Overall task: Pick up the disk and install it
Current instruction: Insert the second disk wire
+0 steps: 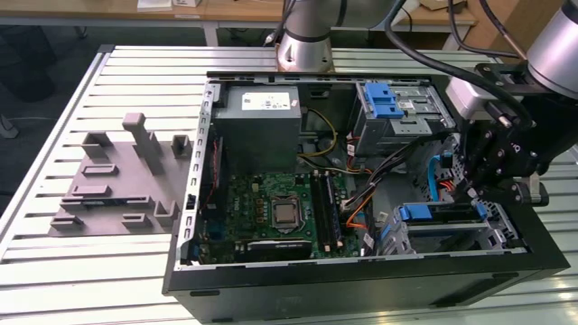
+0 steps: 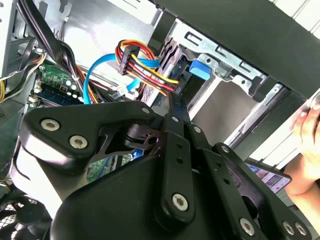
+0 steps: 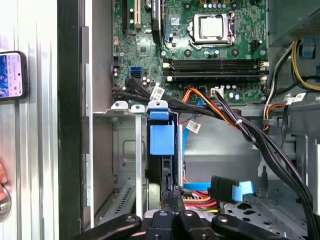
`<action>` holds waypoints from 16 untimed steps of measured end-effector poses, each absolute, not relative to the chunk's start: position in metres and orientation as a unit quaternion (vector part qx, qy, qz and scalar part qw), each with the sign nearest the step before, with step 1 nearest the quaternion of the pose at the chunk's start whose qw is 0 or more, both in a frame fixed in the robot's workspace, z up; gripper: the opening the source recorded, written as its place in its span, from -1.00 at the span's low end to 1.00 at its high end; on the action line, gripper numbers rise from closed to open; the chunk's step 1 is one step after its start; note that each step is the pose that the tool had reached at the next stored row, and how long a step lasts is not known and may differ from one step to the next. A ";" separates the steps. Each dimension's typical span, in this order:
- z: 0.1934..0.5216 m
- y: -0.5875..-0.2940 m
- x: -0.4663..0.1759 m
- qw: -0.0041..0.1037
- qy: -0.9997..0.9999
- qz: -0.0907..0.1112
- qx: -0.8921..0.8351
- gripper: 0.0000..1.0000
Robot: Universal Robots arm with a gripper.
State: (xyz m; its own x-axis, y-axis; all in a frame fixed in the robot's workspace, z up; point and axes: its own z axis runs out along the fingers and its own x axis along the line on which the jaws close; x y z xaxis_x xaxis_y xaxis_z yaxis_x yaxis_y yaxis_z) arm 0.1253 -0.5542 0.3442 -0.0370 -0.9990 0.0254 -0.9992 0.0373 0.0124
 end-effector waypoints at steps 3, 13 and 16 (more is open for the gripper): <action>0.344 -0.554 0.121 0.013 -0.720 0.004 0.694 -0.79; 0.344 -0.554 0.110 0.013 -0.720 0.004 0.694 -0.79; 0.345 -0.554 0.110 0.013 -0.720 0.004 0.694 -0.79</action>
State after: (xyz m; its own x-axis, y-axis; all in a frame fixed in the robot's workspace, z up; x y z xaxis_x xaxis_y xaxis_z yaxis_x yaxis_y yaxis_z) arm 0.1097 -0.5542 0.3448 -0.0368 -0.9990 0.0253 -0.9992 0.0371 0.0124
